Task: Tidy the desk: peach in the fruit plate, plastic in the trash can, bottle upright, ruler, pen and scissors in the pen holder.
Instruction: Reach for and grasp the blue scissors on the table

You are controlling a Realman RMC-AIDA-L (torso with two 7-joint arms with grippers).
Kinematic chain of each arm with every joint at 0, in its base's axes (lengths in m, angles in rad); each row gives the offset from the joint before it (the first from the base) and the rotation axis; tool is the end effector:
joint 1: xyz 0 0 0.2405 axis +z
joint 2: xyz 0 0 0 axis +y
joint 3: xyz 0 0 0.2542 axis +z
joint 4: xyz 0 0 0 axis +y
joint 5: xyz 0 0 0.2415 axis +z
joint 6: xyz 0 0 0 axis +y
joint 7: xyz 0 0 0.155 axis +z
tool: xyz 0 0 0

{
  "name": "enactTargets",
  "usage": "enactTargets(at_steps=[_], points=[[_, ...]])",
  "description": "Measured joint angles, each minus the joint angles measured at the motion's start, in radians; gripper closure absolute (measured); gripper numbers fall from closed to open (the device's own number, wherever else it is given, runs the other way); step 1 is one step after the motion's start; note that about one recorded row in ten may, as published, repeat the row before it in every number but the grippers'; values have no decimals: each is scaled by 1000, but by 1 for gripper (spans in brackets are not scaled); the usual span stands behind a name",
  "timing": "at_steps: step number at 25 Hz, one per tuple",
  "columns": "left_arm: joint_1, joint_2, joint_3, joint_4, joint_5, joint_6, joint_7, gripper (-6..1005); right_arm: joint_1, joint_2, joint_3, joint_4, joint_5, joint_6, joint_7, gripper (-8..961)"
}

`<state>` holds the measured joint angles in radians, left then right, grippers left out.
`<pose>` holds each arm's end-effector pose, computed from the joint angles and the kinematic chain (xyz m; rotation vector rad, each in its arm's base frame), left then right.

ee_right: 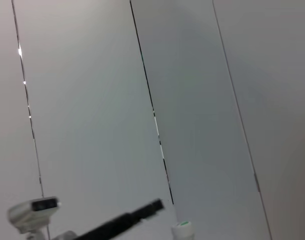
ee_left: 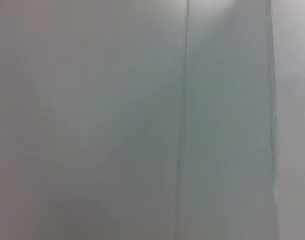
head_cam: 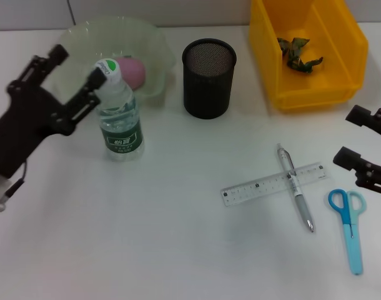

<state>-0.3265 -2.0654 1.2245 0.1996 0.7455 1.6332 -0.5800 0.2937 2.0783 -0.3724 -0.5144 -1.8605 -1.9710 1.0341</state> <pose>-0.3033 0.2966 -0.0172 -1.9841 -0.3128 -1.1928 0.3189 0.2499 0.0307 -2.3951 0.4380 1.2437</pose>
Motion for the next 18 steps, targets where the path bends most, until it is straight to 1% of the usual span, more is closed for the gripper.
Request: enactTargets(at_steps=[1, 3, 4, 6, 8, 9, 10, 11, 12, 13, 15, 16, 17, 18], points=[[13, 8, 4, 12, 6, 34, -23, 209, -1, -1, 3, -3, 4, -1, 6, 100], [35, 28, 14, 44, 42, 59, -91, 211, -1, -4, 7, -21, 12, -2, 31, 100], [43, 45, 17, 61, 82, 59, -128, 212, 0, -7, 8, -37, 14, -2, 54, 100], [45, 78, 20, 79, 186, 56, -193, 213, 7, -15, 9, -90, 17, -2, 122, 100], [34, 105, 20, 88, 318, 59, -245, 213, 20, -22, 5, -173, 16, -3, 210, 100], [26, 114, 18, 95, 399, 63, -270, 213, 28, -24, -4, -236, 11, -4, 276, 100], [22, 117, 16, 102, 437, 64, -285, 213, 37, -25, -17, -298, 6, -3, 325, 100], [15, 121, 14, 119, 507, 65, -314, 213, 47, -25, -48, -383, -8, -5, 401, 100], [12, 120, 13, 134, 540, 65, -333, 213, 55, -25, -78, -455, -20, -6, 455, 100], [9, 117, 12, 160, 593, 66, -365, 213, 63, -25, -117, -543, -41, -8, 518, 100], [5, 111, 12, 199, 652, 66, -409, 213, 82, -21, -199, -712, -102, -13, 636, 100], [5, 111, 12, 199, 652, 66, -409, 213, 93, -18, -236, -788, -140, -14, 689, 100], [-5, 104, 11, 230, 700, 66, -456, 213, 102, -17, -269, -850, -179, -16, 735, 100], [-7, 103, 11, 232, 705, 66, -463, 213, 116, -14, -307, -914, -230, -17, 788, 101]])
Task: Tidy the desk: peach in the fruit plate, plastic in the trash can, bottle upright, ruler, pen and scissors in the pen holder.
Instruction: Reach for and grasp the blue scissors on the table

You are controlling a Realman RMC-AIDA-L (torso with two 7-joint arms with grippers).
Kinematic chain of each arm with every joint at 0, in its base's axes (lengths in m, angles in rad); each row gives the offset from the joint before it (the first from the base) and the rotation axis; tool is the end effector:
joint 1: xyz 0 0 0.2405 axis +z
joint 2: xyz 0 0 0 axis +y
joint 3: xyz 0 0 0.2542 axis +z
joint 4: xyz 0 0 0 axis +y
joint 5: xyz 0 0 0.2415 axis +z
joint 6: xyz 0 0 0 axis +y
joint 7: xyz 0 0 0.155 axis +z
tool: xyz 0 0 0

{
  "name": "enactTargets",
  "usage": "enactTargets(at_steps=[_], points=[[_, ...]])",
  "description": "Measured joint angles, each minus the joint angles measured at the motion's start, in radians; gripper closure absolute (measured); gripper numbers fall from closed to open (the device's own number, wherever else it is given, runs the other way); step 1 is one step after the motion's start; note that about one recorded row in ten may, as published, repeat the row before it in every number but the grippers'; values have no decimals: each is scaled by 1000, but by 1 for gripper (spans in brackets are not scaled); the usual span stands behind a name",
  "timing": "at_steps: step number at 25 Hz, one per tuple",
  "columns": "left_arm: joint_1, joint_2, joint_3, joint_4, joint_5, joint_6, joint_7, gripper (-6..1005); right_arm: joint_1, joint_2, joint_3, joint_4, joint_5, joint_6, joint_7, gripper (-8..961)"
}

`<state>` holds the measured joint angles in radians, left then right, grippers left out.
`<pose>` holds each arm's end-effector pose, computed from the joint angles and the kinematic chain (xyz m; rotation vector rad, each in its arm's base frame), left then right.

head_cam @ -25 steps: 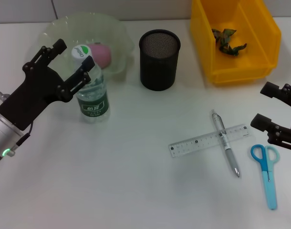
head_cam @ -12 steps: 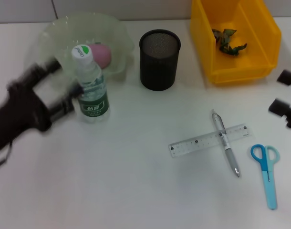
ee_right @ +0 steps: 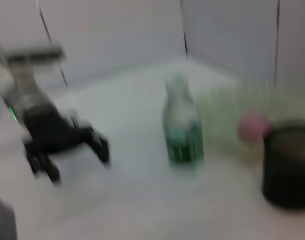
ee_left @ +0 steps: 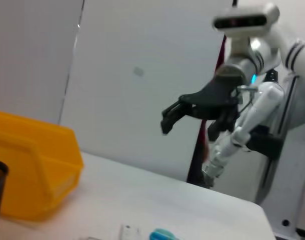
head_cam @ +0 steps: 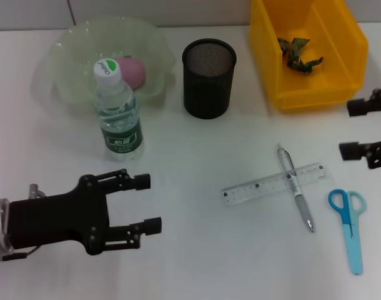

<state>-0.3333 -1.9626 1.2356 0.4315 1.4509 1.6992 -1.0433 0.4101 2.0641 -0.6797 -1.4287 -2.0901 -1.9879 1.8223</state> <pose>-0.3019 0.2670 -0.0305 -2.8374 -0.4601 -1.0007 0.2248 0.3165 0.1214 -2.8347 0.5222 0.3459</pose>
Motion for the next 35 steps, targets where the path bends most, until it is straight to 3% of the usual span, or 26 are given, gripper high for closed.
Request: enactTargets(at_steps=[2, 6, 9, 15, 24, 35], points=[[-5, -2, -1, 4, 11, -2, -19, 213, 40, 2, -108, -135, -158, -1, 161, 101], [-8, -3, -1, 5, 14, -6, -39, 213, 79, 13, -206, -213, -297, -3, 338, 101], [-9, 0, -4, 7, 15, -4, -49, 213, 102, 16, -314, -223, -379, 3, 571, 101], [-13, 3, -12, 25, 16, -3, -74, 213, 106, 17, -356, -184, -399, 43, 813, 101], [-27, 6, -19, 45, 26, -8, -85, 213, 104, 17, -412, -28, -488, 69, 913, 100], [-49, 2, -30, 46, 29, -11, -86, 213, 136, 16, -549, -19, -642, 101, 899, 101]])
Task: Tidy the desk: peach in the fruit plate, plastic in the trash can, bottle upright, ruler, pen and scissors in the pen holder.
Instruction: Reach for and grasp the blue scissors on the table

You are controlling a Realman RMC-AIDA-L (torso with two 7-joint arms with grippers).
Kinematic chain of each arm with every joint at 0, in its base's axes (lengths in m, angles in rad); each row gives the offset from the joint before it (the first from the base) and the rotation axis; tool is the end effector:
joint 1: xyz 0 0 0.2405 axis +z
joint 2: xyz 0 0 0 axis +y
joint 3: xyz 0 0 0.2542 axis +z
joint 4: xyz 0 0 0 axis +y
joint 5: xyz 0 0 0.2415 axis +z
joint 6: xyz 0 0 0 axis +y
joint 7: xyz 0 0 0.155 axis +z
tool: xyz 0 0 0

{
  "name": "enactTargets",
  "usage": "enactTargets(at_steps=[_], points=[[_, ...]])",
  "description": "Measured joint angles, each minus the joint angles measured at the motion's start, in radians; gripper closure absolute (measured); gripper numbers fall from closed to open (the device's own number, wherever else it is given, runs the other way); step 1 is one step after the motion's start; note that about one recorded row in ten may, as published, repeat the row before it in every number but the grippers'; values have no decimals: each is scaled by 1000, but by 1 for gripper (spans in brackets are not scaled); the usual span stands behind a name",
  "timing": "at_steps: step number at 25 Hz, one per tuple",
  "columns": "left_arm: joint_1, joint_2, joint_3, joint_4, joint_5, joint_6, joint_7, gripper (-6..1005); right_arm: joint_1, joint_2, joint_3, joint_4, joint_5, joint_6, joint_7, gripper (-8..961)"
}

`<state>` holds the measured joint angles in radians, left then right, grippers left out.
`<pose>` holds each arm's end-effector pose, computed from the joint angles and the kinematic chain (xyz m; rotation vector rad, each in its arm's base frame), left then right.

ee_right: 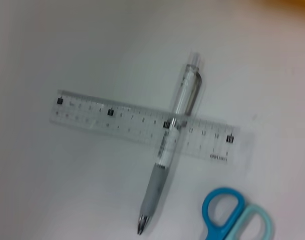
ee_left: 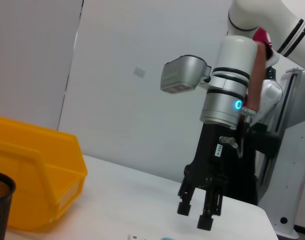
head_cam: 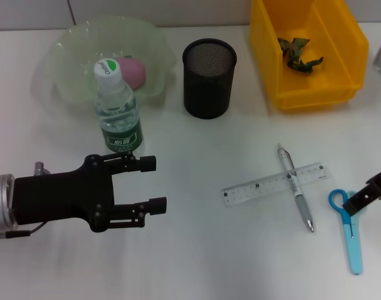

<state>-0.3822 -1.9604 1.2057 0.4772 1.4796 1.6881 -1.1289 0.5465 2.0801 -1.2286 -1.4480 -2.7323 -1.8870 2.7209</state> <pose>-0.2865 0.2900 -0.0234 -2.8625 -0.4562 -0.9837 0.2128 0.3457 0.0428 -2.3757 1.3777 -0.6911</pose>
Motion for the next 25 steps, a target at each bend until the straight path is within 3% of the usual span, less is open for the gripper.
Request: enactTargets(at_steps=[12, 25], points=[[3, -3, 0, -1, 1, -8, 0, 213, -7, 5, -167, 25, -8, 142, -12, 108], [9, -3, 0, -8, 1, -10, 7, 213, -26, 6, -191, 58, -31, 219, -139, 114]])
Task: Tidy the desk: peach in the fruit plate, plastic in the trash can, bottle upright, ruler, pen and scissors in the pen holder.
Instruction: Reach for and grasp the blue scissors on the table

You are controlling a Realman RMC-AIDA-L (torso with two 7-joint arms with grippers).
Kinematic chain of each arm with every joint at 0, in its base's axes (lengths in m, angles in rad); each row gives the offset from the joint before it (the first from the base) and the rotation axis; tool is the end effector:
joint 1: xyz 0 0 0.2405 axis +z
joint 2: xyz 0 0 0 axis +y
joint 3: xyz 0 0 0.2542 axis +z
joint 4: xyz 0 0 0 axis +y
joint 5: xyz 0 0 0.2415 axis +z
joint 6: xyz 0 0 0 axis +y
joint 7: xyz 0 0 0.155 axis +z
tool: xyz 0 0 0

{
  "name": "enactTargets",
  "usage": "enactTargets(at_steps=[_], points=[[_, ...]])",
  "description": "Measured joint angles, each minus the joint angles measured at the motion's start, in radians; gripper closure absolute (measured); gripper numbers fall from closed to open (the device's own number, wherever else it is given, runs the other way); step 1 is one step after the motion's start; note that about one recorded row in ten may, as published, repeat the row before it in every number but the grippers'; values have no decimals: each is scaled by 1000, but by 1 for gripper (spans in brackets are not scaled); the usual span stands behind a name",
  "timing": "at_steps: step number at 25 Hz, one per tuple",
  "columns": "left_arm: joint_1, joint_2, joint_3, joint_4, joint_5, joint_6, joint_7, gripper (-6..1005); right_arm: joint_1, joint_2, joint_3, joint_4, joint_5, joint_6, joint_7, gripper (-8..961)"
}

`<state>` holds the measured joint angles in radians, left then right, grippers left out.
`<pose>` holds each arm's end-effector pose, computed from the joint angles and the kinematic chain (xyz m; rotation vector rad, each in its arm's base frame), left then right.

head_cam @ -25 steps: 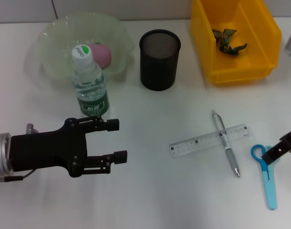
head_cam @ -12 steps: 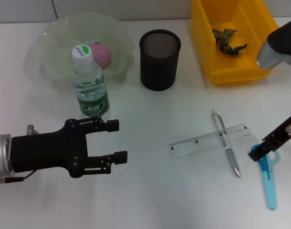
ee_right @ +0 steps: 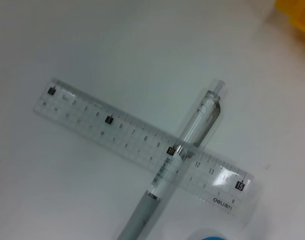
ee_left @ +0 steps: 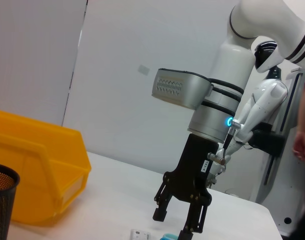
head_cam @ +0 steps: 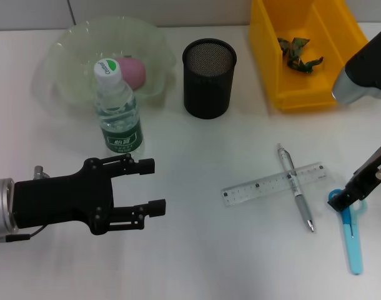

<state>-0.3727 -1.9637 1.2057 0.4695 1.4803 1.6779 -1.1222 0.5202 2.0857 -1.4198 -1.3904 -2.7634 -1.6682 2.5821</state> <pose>-0.2905 0.2869 -0.0260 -2.8517 -0.4758 -0.9755 0.2167 0.3585 0.0026 -2.4859 1.0067 -0.7750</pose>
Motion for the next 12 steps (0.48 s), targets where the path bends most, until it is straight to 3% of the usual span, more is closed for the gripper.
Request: enactTargets(at_steps=[12], points=[[2, -1, 0, 0, 0, 1, -7, 213, -20, 4, 2, -16, 17, 0, -140, 114]])
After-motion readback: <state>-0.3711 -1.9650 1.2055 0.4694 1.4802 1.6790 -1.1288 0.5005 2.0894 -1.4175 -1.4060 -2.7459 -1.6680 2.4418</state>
